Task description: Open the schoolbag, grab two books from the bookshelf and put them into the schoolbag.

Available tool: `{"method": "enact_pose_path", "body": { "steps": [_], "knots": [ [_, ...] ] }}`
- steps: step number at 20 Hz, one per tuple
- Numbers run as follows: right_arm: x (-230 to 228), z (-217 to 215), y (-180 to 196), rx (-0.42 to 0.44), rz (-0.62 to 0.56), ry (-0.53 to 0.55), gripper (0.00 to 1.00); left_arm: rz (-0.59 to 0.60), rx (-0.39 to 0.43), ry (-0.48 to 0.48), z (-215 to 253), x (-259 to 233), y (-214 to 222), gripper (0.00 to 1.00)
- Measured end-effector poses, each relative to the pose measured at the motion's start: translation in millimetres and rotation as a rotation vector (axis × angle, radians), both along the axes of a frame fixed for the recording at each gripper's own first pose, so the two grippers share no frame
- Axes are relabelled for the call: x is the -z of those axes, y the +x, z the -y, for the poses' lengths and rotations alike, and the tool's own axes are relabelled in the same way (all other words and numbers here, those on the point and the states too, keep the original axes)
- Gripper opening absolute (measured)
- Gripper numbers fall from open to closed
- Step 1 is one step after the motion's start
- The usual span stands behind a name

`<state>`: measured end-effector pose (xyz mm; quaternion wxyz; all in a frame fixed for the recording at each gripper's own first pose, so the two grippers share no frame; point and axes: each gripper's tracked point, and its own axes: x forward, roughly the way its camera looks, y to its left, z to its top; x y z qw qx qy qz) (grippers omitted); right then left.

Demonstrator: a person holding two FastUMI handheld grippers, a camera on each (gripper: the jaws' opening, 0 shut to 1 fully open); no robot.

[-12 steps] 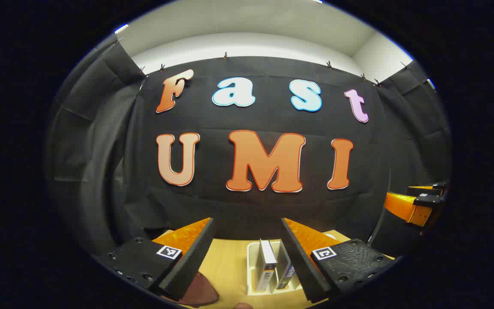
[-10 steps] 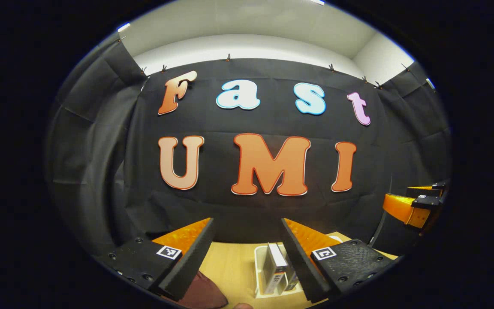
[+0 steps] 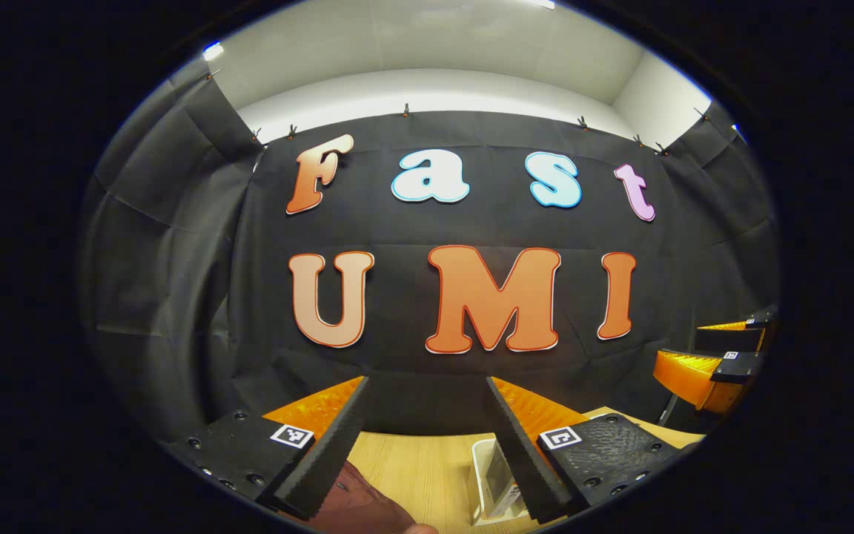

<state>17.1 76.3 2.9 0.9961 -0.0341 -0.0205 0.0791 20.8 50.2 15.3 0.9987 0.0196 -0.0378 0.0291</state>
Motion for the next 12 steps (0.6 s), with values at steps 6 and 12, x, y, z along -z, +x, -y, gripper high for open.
{"method": "enact_pose_path", "body": {
  "steps": [6, 12],
  "knots": [
    [18, 11, 1, -0.002, -0.040, 0.055, 0.96, -0.011, -0.047, 0.008, 12, 9, -3, 0.94],
    [35, 11, 12, -0.020, -0.093, 0.094, 0.96, -0.035, -0.058, 0.030, 20, 24, -4, 0.95]
  ]
}}
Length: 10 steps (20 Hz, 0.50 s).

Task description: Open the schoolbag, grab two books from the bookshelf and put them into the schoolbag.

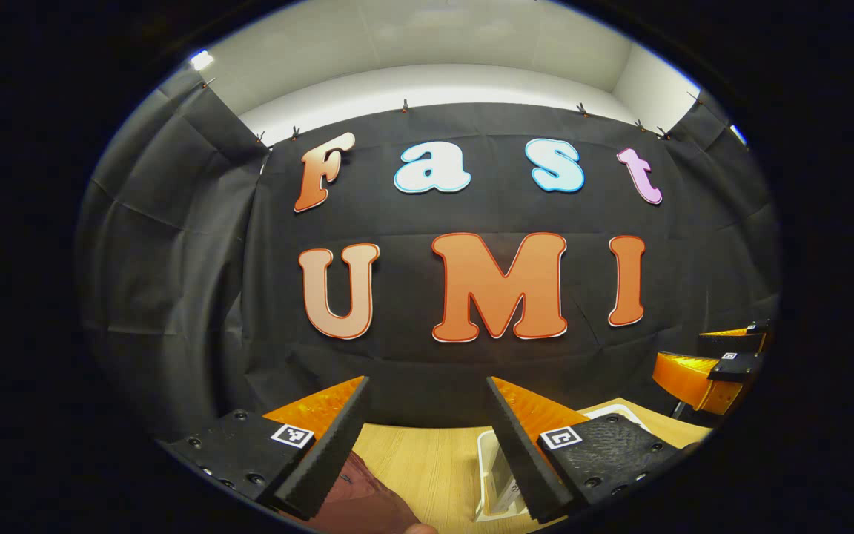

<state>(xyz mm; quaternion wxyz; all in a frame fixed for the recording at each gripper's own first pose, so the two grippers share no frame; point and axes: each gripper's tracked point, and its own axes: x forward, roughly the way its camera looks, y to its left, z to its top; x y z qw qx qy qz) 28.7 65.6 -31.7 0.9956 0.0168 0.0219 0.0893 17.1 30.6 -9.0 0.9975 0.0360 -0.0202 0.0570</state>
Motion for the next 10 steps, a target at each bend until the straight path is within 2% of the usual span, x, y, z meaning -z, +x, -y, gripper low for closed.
{"method": "enact_pose_path", "body": {
  "steps": [5, 10],
  "knots": [
    [3.1, 2.6, 2.8, 0.010, 0.008, -0.009, 0.96, -0.011, -0.012, 0.000, -0.6, 6.7, 2.3, 0.95],
    [6.1, -5.5, -0.7, -0.021, 0.006, -0.003, 0.96, -0.014, -0.025, 0.006, -3.0, 8.8, 0.6, 0.94]
  ]
}}
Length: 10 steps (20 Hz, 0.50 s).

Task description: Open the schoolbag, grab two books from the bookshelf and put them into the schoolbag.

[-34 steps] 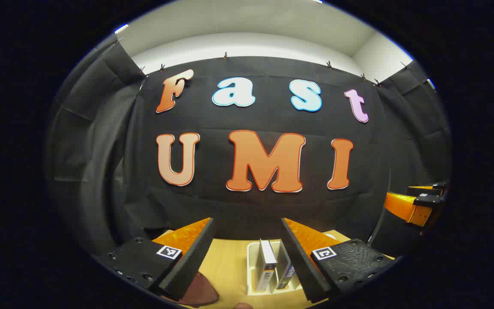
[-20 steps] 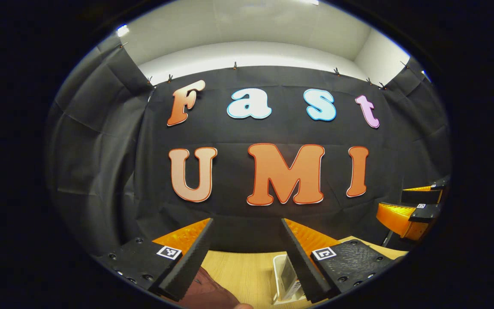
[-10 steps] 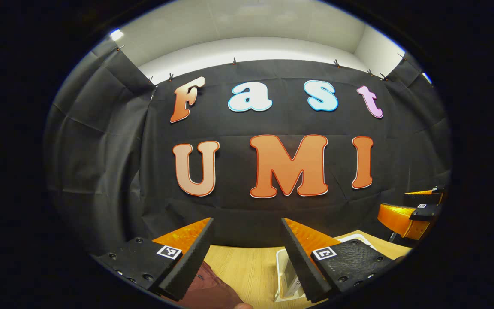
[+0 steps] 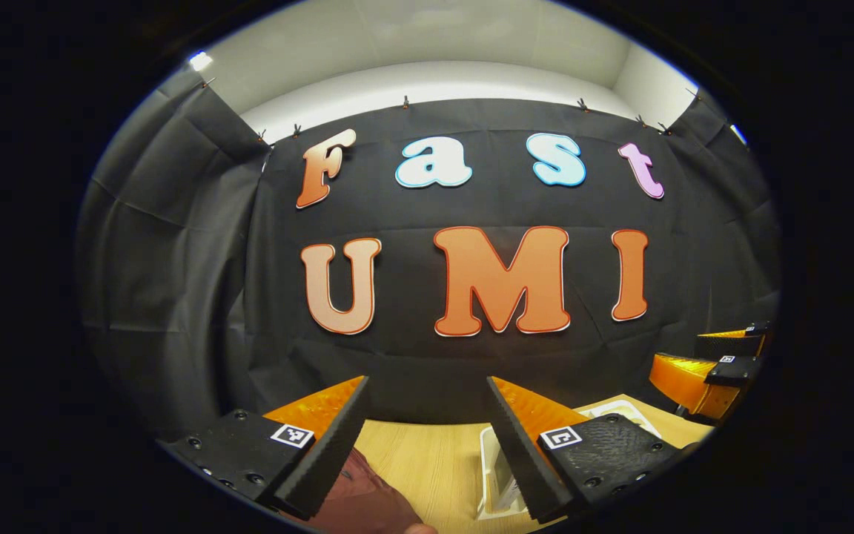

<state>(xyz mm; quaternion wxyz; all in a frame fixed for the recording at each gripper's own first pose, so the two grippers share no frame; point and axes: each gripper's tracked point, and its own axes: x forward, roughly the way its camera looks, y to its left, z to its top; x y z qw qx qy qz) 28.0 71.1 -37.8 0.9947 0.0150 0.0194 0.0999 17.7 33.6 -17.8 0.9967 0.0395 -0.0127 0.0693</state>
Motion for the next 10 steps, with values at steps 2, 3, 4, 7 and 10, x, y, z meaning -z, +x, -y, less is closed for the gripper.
{"method": "enact_pose_path", "body": {
  "steps": [2, 3, 4, 7, 10],
  "knots": [
    [-1.3, 1.8, -0.3, 0.004, 0.010, -0.002, 1.00, 0.002, -0.013, 0.015, -1.4, 0.3, -1.2, 0.94],
    [0.3, 2.3, -1.2, 0.004, 0.008, -0.006, 0.96, 0.000, -0.017, 0.017, -2.1, 1.8, -0.6, 0.94],
    [1.4, 1.6, -2.0, 0.000, 0.005, -0.007, 0.96, -0.003, -0.019, 0.014, -2.3, 2.4, -0.8, 0.95],
    [5.7, 0.2, -5.3, -0.003, -0.007, -0.006, 0.96, -0.012, -0.022, 0.012, -2.0, 4.4, -3.4, 0.95],
    [5.4, 0.6, -7.3, -0.012, -0.006, 0.000, 0.96, -0.027, -0.024, 0.025, -2.7, 9.0, -5.4, 0.94]
  ]
}}
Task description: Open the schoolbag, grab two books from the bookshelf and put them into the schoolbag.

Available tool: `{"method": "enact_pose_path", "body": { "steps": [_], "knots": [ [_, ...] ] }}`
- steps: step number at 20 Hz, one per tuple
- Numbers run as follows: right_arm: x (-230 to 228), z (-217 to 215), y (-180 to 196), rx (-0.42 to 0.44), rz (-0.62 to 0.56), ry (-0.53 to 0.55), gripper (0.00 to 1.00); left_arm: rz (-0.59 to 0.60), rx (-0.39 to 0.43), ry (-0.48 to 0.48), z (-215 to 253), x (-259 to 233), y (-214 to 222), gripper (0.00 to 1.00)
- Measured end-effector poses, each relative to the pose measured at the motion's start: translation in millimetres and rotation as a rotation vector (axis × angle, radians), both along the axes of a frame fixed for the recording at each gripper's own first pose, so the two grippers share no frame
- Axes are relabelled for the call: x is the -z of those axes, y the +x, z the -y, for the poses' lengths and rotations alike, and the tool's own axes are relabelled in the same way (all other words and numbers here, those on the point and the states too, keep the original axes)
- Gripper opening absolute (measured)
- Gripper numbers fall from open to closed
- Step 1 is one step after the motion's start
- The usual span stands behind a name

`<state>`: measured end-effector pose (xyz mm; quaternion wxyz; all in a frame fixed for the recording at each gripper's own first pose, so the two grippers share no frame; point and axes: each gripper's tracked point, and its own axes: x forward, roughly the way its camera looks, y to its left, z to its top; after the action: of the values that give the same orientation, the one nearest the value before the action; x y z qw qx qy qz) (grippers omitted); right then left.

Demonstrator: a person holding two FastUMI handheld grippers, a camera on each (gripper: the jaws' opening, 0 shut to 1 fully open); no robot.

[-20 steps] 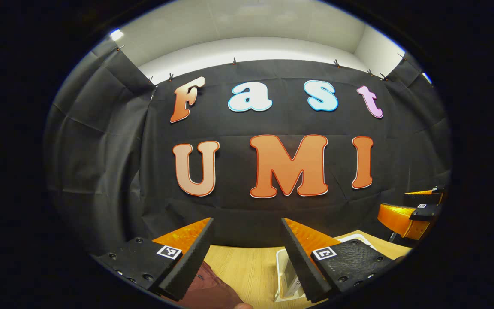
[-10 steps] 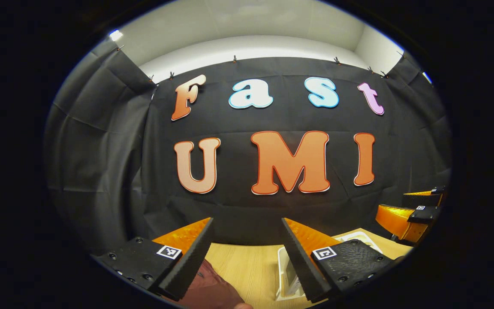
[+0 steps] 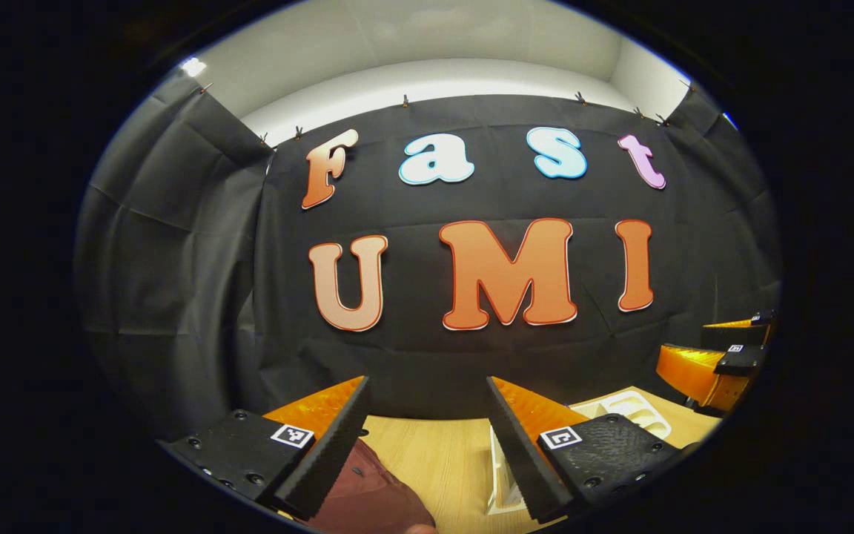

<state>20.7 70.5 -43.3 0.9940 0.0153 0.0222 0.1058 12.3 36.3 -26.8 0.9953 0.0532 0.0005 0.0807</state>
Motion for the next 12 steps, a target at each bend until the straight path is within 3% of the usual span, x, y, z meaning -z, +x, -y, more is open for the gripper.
{"method": "enact_pose_path", "body": {
  "steps": [12],
  "knots": [
    [6.5, 2.7, -1.8, 0.000, -0.022, -0.002, 0.96, -0.023, -0.008, 0.008, -0.8, 7.3, -4.4, 0.95]
  ]
}}
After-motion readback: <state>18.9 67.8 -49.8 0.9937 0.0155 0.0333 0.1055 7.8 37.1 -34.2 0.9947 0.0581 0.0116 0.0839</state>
